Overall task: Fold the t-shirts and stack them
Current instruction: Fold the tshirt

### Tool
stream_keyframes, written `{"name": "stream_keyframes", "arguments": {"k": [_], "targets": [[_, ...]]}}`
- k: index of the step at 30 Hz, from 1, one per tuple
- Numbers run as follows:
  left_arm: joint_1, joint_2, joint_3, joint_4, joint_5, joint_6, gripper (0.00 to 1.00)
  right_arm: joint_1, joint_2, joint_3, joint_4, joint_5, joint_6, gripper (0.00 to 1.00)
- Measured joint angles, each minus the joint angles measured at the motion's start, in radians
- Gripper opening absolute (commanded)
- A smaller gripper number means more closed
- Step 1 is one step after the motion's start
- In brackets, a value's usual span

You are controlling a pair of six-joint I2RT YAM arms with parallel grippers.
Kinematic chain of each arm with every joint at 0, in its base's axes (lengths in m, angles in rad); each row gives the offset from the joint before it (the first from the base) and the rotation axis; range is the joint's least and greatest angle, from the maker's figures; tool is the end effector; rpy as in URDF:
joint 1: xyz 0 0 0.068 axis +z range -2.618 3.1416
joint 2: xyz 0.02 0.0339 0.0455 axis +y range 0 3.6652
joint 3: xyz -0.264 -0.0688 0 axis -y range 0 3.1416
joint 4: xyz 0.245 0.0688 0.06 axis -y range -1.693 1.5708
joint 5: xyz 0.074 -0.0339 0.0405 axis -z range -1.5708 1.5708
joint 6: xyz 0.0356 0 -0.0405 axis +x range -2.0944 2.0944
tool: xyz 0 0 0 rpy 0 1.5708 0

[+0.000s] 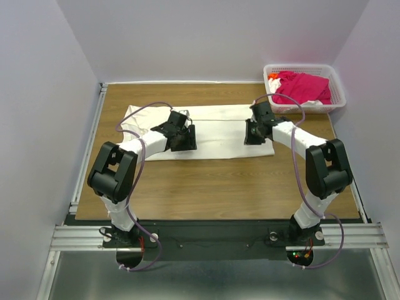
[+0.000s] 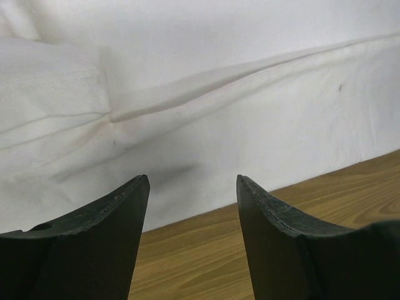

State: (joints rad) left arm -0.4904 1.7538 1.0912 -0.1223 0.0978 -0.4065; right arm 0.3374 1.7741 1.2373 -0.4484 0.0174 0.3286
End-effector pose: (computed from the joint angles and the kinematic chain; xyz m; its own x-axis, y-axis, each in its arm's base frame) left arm 0.3296 -0.1799 0.1923 -0.7821 -0.0285 -0.6225 0.2400 0.9081 -0.3431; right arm 0.3542 0.1236 0.2070 -0.8482 0.0444 -0.5278 -0.0509 0.9850 0.1646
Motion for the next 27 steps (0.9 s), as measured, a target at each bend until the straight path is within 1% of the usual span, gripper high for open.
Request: {"name": "stream_keyframes", "arguments": {"k": [3, 5, 8, 10, 12, 13, 16, 20, 24, 27], "targets": [[0.02, -0.022, -0.006, -0.018, -0.024, -0.026, 0.69, -0.029, -0.036, -0.066, 0.011, -0.026, 0.024, 0.25], [0.066, -0.077, -0.041, -0.023, -0.03, -0.047, 0.68, -0.069, -0.064, -0.122, 0.031, -0.047, 0.042, 0.25], [0.175, -0.188, -0.11, -0.025, -0.046, -0.076, 0.67, -0.135, -0.097, -0.196, 0.055, -0.092, 0.072, 0.25], [0.264, -0.257, -0.154, -0.023, -0.055, -0.092, 0.66, -0.169, -0.102, -0.217, 0.062, -0.114, 0.084, 0.25], [0.375, -0.319, -0.203, -0.016, -0.072, -0.106, 0.66, -0.199, -0.102, -0.226, 0.075, -0.143, 0.098, 0.25], [0.408, -0.332, -0.217, -0.016, -0.079, -0.111, 0.66, -0.203, -0.103, -0.226, 0.084, -0.154, 0.103, 0.25], [0.48, -0.342, -0.254, -0.009, -0.083, -0.124, 0.66, -0.203, -0.104, -0.226, 0.12, -0.19, 0.117, 0.25], [0.57, -0.306, -0.281, 0.0, -0.072, -0.142, 0.64, -0.212, -0.104, -0.234, 0.175, -0.235, 0.15, 0.25], [0.668, -0.243, -0.295, 0.028, -0.058, -0.16, 0.63, -0.261, -0.104, -0.302, 0.233, -0.261, 0.191, 0.25], [0.716, -0.22, -0.309, 0.04, -0.035, -0.176, 0.63, -0.321, -0.104, -0.361, 0.259, -0.27, 0.224, 0.25]]}}
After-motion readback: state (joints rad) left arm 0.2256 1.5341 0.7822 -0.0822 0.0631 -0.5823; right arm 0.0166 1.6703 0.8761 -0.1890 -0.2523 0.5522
